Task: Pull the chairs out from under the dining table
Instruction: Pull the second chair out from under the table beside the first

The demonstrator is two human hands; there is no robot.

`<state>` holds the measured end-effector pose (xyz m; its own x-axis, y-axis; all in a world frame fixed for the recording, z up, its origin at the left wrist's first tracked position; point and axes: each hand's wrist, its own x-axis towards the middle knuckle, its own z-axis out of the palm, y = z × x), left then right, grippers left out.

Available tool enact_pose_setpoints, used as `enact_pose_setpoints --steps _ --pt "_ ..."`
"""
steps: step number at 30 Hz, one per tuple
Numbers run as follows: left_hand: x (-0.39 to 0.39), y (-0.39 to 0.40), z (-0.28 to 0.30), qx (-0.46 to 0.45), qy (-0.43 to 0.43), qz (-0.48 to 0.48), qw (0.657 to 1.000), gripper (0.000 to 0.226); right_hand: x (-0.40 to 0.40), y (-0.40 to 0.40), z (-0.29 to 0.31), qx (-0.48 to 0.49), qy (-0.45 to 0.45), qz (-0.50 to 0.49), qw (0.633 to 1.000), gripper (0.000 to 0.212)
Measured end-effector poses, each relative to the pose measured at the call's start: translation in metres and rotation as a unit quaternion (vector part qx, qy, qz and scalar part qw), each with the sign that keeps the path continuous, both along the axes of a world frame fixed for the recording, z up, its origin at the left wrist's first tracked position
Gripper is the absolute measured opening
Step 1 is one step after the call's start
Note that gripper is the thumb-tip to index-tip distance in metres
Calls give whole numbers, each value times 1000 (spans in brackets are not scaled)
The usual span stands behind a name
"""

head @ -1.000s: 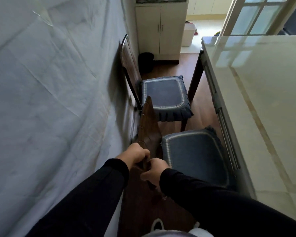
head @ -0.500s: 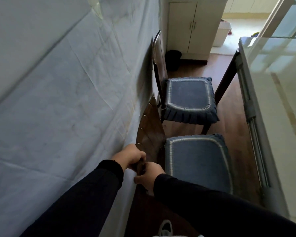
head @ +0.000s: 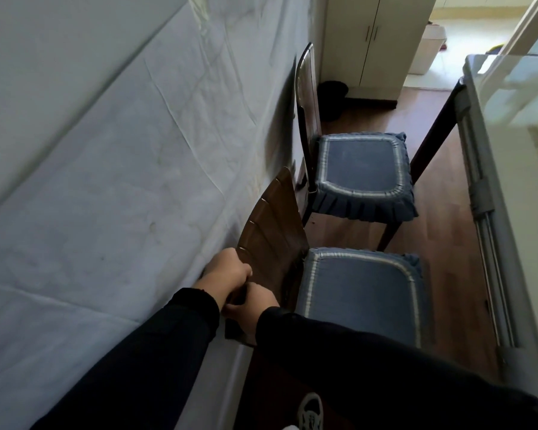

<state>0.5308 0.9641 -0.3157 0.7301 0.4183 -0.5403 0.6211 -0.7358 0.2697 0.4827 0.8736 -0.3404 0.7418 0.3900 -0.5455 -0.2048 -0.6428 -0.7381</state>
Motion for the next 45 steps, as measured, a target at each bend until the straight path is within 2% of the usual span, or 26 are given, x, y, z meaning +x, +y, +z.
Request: enact_pose_setpoints --steps 5,8,13,19,22,25,29,32,39,45 --pt "1 3 -1 59 -5 1 998 34 3 9 4 6 5 42 999 40" --pt "1 -1 -4 78 -13 8 997 32 4 0 0 36 23 -1 999 48" --pt "-2 -20 -4 107 -83 52 989 36 19 -21 -8 1 23 -66 998 67" --pt "3 -45 0 80 -233 -48 968 73 30 -47 -8 -3 25 -142 990 69" --pt "9 -64 4 21 -261 -80 962 72 33 -61 -5 -8 13 -166 986 57" --pt "14 -81 2 -39 -242 -59 968 68 34 -83 0 -14 11 -191 981 54" --pt "25 -112 -5 -100 -172 -35 979 67 32 -123 5 -18 14 -261 965 51" --pt "34 -141 -9 -148 -117 -23 982 66 32 -155 7 -9 26 -315 949 58" --pt "45 -204 -14 -186 -40 -79 979 69 30 -216 17 -7 17 -399 917 66" --pt "47 -264 -10 -215 -43 -126 968 68 25 -267 21 -4 1 -443 896 65"
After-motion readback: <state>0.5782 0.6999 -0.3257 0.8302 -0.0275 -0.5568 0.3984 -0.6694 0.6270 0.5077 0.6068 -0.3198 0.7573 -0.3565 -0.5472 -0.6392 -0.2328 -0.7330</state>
